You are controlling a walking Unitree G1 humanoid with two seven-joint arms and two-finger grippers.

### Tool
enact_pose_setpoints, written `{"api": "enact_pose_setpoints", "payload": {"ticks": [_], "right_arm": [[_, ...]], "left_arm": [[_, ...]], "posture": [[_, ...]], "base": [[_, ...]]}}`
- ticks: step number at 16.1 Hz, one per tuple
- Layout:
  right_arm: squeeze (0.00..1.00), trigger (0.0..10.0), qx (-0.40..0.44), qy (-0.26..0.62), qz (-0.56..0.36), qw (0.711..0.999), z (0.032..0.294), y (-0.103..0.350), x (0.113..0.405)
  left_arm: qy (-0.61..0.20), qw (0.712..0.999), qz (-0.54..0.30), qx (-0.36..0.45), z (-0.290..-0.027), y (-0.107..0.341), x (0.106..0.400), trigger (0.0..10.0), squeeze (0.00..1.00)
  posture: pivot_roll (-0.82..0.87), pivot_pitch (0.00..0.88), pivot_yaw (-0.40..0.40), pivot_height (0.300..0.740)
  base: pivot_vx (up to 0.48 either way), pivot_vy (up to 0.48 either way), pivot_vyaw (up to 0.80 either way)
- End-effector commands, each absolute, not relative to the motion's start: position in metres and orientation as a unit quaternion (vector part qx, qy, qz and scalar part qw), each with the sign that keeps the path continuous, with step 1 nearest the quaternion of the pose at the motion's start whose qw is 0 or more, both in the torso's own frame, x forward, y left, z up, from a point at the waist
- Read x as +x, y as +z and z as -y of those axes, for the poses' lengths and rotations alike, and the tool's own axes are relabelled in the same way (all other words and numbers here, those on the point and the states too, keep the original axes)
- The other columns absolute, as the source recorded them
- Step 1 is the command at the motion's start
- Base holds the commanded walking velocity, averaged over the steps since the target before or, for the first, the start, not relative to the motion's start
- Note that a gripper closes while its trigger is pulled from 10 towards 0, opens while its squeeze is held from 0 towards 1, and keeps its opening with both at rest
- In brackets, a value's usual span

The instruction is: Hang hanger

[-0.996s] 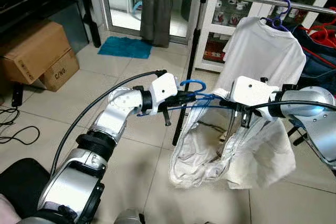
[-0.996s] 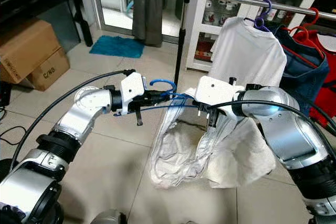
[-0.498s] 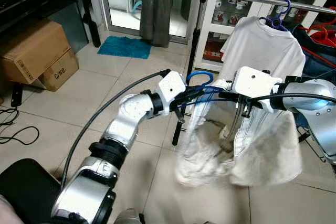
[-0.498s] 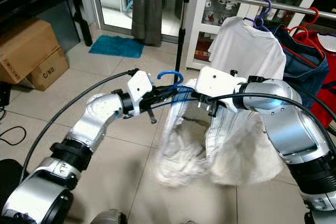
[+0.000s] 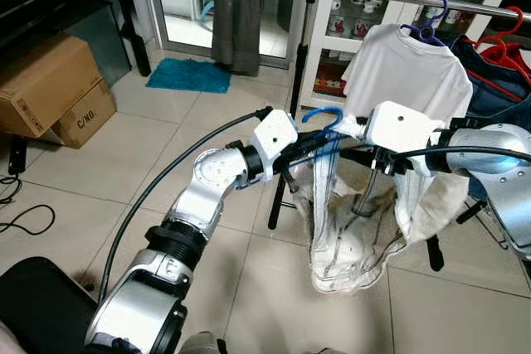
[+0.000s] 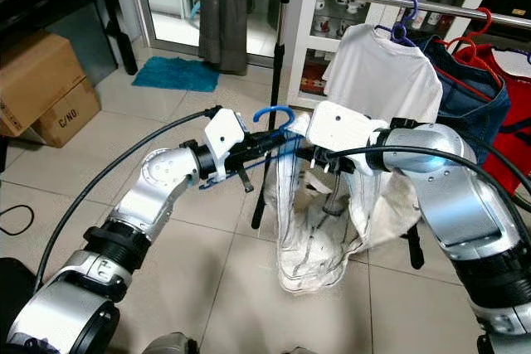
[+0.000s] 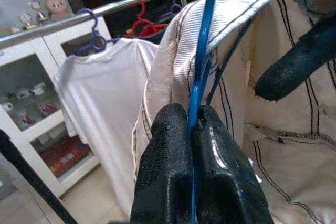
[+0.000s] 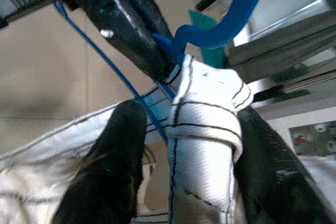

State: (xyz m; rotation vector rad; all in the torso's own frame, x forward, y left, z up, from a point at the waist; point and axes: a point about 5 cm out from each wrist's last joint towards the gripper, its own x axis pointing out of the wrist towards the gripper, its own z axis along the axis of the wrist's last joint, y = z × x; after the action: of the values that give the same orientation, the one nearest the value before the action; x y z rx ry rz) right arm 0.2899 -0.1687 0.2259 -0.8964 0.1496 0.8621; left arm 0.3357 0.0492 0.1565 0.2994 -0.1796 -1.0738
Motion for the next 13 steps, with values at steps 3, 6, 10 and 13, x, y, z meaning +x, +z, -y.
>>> {"api": "enact_pose_setpoints", "payload": {"ticks": [3, 6, 10, 13], "right_arm": [[1.00, 10.0, -0.376, 0.339, -0.055, 0.861, 0.173, 0.234, 0.286], [1.00, 10.0, -0.372, 0.269, -0.047, 0.887, 0.177, 0.228, 0.283], [0.00, 10.0, -0.388, 0.222, -0.054, 0.893, 0.169, 0.210, 0.281], [0.00, 10.0, -0.336, 0.209, -0.067, 0.916, 0.155, 0.202, 0.279]], "left_arm": [[-0.478, 0.860, 0.118, 0.132, -0.058, 0.171, 0.338, 0.0, 0.00], [-0.456, 0.871, 0.129, 0.129, -0.066, 0.177, 0.340, 0.0, 0.00], [-0.445, 0.875, 0.139, 0.131, -0.067, 0.180, 0.340, 0.0, 0.00], [-0.435, 0.879, 0.142, 0.134, -0.068, 0.182, 0.340, 0.0, 0.00]], "posture": [[-0.03, 0.000, -0.038, 0.740], [-0.03, 0.000, -0.035, 0.740], [-0.03, 0.000, -0.043, 0.740], [-0.03, 0.000, -0.049, 0.740]], "base": [[0.000, 0.000, 0.00], [0.000, 0.000, 0.00], [0.000, 0.000, 0.00], [0.000, 0.000, 0.00]]}}
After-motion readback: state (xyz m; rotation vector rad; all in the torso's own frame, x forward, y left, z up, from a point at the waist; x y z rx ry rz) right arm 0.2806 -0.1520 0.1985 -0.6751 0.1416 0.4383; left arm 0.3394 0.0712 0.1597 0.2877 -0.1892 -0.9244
